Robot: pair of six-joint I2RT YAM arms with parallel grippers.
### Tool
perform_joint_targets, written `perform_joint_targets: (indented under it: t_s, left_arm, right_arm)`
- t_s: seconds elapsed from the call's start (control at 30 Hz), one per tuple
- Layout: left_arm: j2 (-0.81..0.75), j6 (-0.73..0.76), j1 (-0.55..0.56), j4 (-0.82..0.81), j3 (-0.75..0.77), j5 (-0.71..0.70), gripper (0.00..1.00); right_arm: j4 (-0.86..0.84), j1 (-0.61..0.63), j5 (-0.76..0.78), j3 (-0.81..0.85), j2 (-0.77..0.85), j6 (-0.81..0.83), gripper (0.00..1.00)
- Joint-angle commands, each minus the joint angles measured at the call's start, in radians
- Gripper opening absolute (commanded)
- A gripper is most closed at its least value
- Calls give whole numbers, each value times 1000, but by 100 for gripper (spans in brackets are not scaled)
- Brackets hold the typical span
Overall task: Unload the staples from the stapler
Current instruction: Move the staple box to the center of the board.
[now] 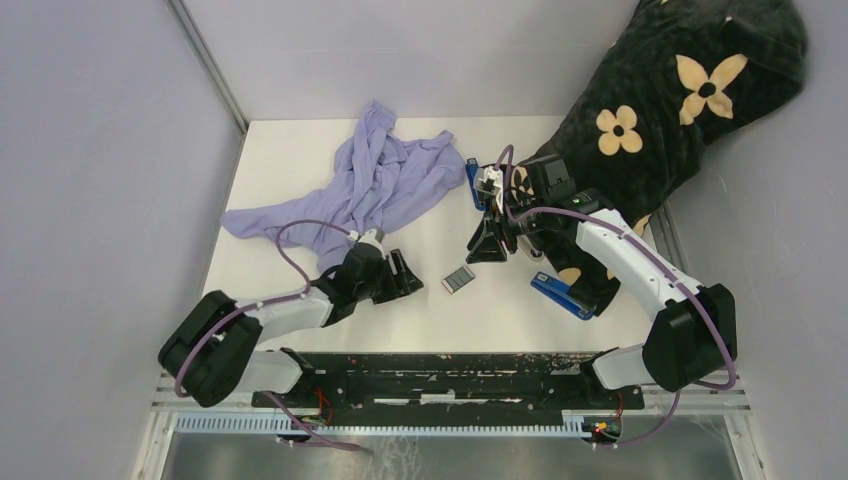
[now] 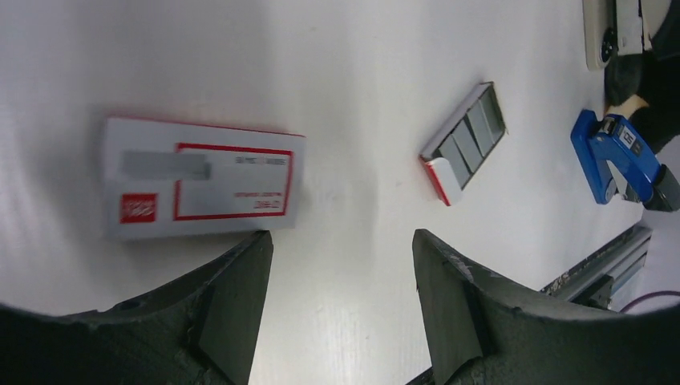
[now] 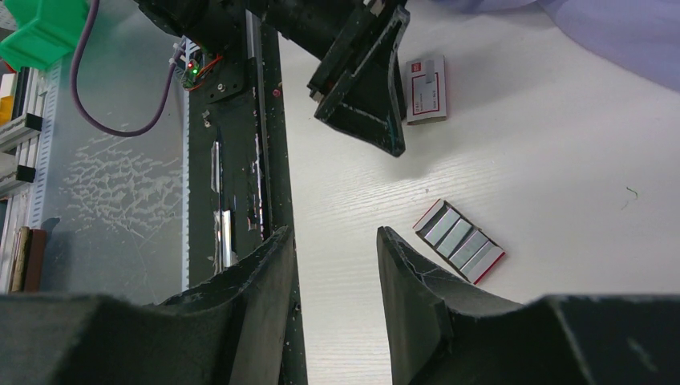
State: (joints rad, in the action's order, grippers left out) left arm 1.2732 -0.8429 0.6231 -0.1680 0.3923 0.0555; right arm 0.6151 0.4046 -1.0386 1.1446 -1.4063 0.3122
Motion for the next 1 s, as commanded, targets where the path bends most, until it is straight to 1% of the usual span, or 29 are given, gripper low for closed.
perform_joint_targets:
  t_s: [0.0,0.03,0.1,0.17,0.33,0.37,0.4,0.47,0.53,0.67,0.77,0.97]
  left_arm:
    - [100,3,66,-55,70,-2,73]
    - [92,29,74,-56,75,-6,73]
    - [27,99,85,-56,65,-6,73]
    - [-61,188,87,-51,37,3,73]
    - [-284,410,87,31,-5,7,74]
    - [-318,447,86,32,-13,-2,75]
    - [-343,476,87,31,-22,-21,79]
    - [-379,484,86,28,-35,-82,87]
    - [-390,485,84,40,-37,-147,94]
    - [-367,481,68,48,-34,-202,97]
    - [-331,476,17,31,-29,-170,97]
    - [-256,480,-89,-6,-5,-54,95]
  right_arm:
    - [-7,-4,-24,46,28,20,49]
    - [-5,-4,-24,47,28,21,49]
    - [-3,-7,-25,47,30,22,49]
    - [0,-7,-30,49,30,25,49]
    - [5,-6,-35,51,26,30,49]
    - [8,-6,-34,53,26,32,49]
    - [9,-6,-35,51,26,35,49]
    - [13,-8,-34,54,25,40,49]
    - [16,-7,-35,55,24,47,49]
    - [24,-8,-39,56,20,58,49]
    - [33,-8,-40,60,15,68,49]
    - [45,-9,-45,61,15,87,49]
